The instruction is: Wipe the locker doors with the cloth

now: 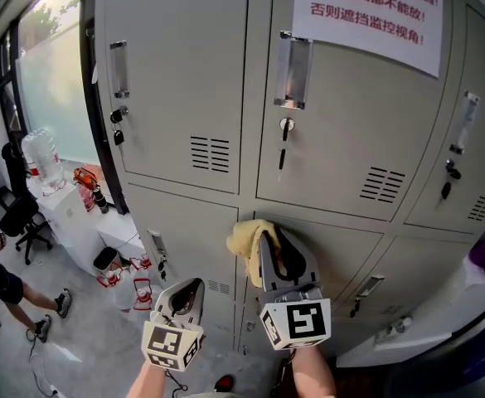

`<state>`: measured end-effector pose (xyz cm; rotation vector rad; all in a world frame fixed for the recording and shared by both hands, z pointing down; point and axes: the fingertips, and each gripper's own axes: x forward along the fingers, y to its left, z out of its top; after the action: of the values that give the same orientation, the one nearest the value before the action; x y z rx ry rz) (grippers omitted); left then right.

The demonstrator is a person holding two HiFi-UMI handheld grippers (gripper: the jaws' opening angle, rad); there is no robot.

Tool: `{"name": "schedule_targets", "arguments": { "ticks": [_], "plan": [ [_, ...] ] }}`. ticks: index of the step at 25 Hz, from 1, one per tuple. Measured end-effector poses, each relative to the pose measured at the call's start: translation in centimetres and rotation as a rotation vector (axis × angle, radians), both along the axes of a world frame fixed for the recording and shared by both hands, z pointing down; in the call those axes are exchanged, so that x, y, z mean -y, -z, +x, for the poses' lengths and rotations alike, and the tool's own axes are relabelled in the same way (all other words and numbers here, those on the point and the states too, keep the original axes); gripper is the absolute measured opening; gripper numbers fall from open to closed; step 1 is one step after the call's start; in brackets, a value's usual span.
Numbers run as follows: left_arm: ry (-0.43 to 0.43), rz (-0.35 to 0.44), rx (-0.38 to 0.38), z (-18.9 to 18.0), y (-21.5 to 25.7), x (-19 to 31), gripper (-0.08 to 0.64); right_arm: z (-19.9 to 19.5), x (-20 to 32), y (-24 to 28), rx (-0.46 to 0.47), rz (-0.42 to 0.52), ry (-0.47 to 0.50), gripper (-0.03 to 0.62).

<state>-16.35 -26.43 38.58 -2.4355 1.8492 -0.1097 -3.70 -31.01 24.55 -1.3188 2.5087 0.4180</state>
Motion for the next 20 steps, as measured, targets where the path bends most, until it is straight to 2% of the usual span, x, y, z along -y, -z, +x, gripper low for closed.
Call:
{"name": "schedule_targets", "arguments": {
  "ticks": [12, 20],
  "plan": [
    [-0.004, -0.007, -0.010, -0.4, -0.3, 0.7, 0.020, 0.6, 2.1, 0.0, -0.007, -0.014, -0.074, 0.074],
    [-0.049, -0.009, -0.020, 1.1, -0.4, 1.0, 0.020, 3.3, 2.5, -0.3, -0.010, -0.037, -0.140, 0.074]
  ]
}}
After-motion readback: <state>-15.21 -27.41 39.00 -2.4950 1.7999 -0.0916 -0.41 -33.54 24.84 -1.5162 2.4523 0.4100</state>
